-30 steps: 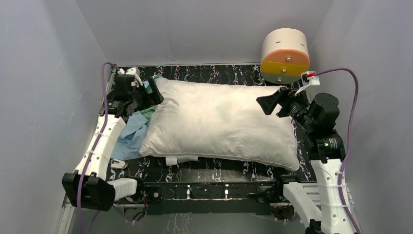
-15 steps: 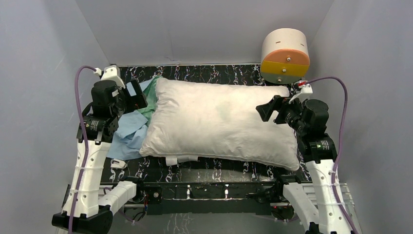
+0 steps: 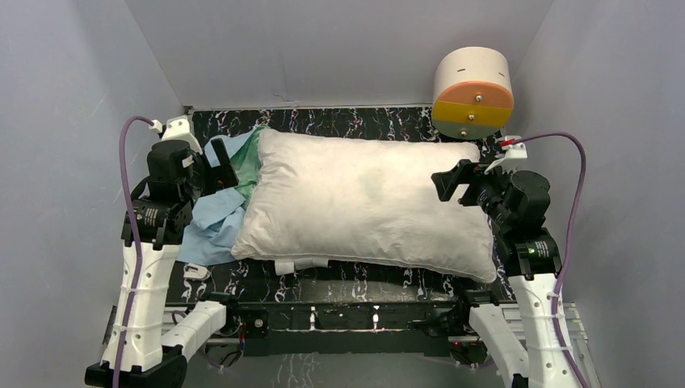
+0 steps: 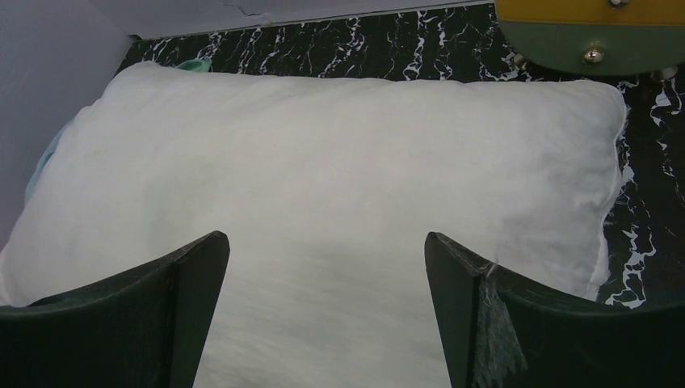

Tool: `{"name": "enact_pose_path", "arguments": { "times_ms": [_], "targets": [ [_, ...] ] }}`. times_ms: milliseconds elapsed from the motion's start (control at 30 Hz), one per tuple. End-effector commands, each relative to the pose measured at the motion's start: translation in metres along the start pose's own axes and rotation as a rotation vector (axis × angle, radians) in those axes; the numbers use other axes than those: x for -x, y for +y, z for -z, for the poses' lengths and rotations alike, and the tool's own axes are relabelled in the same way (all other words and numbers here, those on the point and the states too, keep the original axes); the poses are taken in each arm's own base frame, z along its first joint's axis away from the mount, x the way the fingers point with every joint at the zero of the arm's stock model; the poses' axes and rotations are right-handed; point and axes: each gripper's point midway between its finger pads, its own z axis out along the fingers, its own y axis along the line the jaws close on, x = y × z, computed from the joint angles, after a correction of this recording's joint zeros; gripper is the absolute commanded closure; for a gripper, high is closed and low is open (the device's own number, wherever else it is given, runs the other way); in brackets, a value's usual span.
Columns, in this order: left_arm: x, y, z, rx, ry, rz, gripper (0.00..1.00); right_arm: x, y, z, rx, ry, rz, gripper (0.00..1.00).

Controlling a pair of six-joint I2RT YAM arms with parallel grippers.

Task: Remove the pillowcase from the pillow
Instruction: Reset both arms

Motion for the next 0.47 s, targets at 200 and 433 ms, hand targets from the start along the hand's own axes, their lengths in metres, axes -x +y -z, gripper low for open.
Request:
{"name": "enact_pose_path", "arguments": {
  "times_ms": [200, 433],
  "targets": [
    [0.0087, -0.0015, 0.0127, -0.021, -0.035, -0.008, 0.02, 0.0215, 0.0024, 0.0044, -0.005, -0.078, 0.034, 0.01],
    [0.0063, -0.002, 0.0117, -0.024, -0.031, -0.004, 0.02, 0.0229, 0.0027, 0.0062, -0.008, -0.078, 0.033, 0.01]
  ]
}}
